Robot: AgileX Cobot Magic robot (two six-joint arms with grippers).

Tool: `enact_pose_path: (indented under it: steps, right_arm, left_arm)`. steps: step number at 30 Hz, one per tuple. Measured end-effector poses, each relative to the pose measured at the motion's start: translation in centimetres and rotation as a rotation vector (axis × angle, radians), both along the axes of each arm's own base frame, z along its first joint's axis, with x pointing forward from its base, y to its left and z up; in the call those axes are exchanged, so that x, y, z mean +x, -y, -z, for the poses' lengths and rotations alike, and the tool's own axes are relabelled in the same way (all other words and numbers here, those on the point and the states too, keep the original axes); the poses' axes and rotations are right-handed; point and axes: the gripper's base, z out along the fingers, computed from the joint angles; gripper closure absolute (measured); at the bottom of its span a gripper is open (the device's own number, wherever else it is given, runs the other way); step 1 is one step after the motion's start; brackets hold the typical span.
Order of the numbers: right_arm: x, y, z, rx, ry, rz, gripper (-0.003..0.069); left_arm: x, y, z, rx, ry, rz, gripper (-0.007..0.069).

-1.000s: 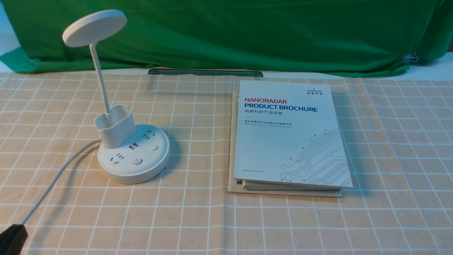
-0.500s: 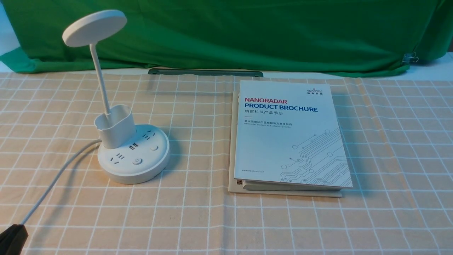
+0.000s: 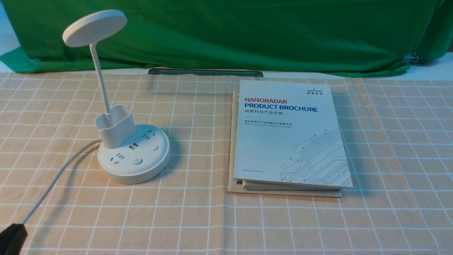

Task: Turn on the table lamp on the light coffee tablecloth with your hand.
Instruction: 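Press the power button on the lamp base to turn the lamp on with the left gripper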

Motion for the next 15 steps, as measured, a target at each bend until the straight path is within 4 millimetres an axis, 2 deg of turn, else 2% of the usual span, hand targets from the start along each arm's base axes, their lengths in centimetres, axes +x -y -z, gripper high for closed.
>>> enact_pose_path:
  steps: [2,6,11,15]
  right_arm:
    - [0.0,0.0,0.0,0.0,0.001,0.0,0.0422]
    - [0.0,0.0,0.0,0.0,0.001,0.0,0.0422]
    - [0.0,0.0,0.0,0.0,0.001,0.0,0.0422]
    - [0.0,0.0,0.0,0.0,0.001,0.0,0.0422]
  left_arm:
    - [0.1,0.0,-0.4,-0.001,0.044,-0.003,0.0623]
    - [0.1,-0.1,-2.3,-0.015,0.253,-0.013,0.0623]
    - [-1.0,-0.4,-5.7,-0.063,0.642,-0.03,0.0623]
    - [-2.1,-0.6,-7.3,-0.092,0.86,-0.04,0.0623]
